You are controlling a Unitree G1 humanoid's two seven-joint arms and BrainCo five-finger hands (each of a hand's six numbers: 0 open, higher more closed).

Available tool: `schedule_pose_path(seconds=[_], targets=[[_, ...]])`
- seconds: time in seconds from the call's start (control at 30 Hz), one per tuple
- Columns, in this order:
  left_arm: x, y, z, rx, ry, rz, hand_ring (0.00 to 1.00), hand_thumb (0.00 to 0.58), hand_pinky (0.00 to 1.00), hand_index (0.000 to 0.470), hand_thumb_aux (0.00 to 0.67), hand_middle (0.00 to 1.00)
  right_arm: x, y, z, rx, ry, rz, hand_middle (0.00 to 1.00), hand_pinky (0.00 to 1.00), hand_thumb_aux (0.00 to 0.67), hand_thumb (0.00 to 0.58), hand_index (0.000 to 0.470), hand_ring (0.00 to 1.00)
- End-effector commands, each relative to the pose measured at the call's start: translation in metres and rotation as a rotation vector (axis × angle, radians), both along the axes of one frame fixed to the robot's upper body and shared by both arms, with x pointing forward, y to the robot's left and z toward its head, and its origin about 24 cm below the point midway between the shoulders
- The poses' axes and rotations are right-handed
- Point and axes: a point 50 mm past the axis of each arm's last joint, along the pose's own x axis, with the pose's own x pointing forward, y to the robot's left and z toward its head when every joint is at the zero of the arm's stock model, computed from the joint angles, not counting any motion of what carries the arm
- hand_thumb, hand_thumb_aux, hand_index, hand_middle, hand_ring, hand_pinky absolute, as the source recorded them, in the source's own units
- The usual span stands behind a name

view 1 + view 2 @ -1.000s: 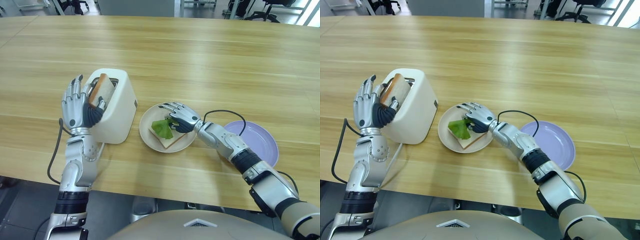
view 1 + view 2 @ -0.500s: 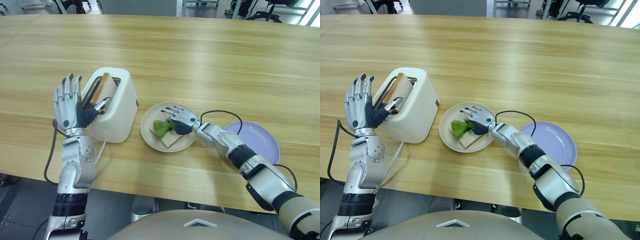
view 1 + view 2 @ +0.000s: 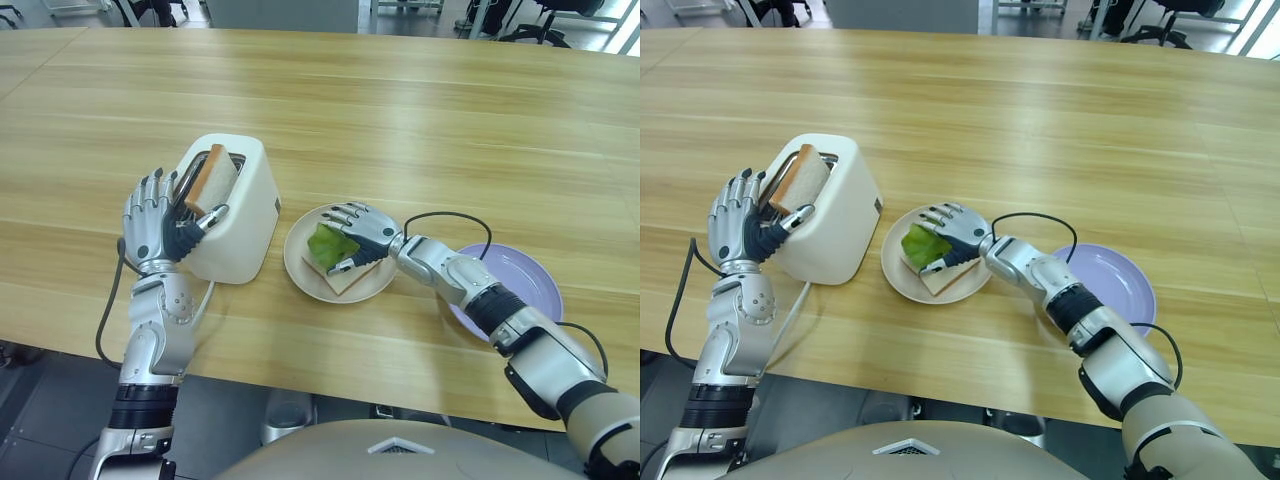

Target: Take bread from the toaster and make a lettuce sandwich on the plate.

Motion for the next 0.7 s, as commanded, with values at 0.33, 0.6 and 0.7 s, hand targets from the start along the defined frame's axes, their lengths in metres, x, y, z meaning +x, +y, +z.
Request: schedule_pose_path(seconds=[0.33, 0.6, 0.7], targets=[[0.010, -0.002, -0.020, -0.062, 0.102, -0.030, 0.00, 0.040, 0.00, 0.016, 0.024, 0.00, 0.003, -0.013, 0.034, 0.122, -0.112, -0.037, 0.00, 0.00, 0.000, 0.000, 0.000, 0.00], [0.021, -0.008, -0.027, -0.126, 0.141, -0.082, 0.00, 0.580, 0.00, 0.460, 0.670, 0.00, 0.002, -0.030, 0.023, 0.138, -0.089, -0.087, 0.00, 0.00, 0.000, 0.000, 0.000, 0.00], [0.024, -0.009, -0.029, -0.143, 0.149, -0.096, 0.00, 0.580, 0.00, 0.460, 0.670, 0.00, 0.001, -0.036, 0.019, 0.137, -0.078, -0.103, 0.00, 0.00, 0.000, 0.000, 0.000, 0.00]])
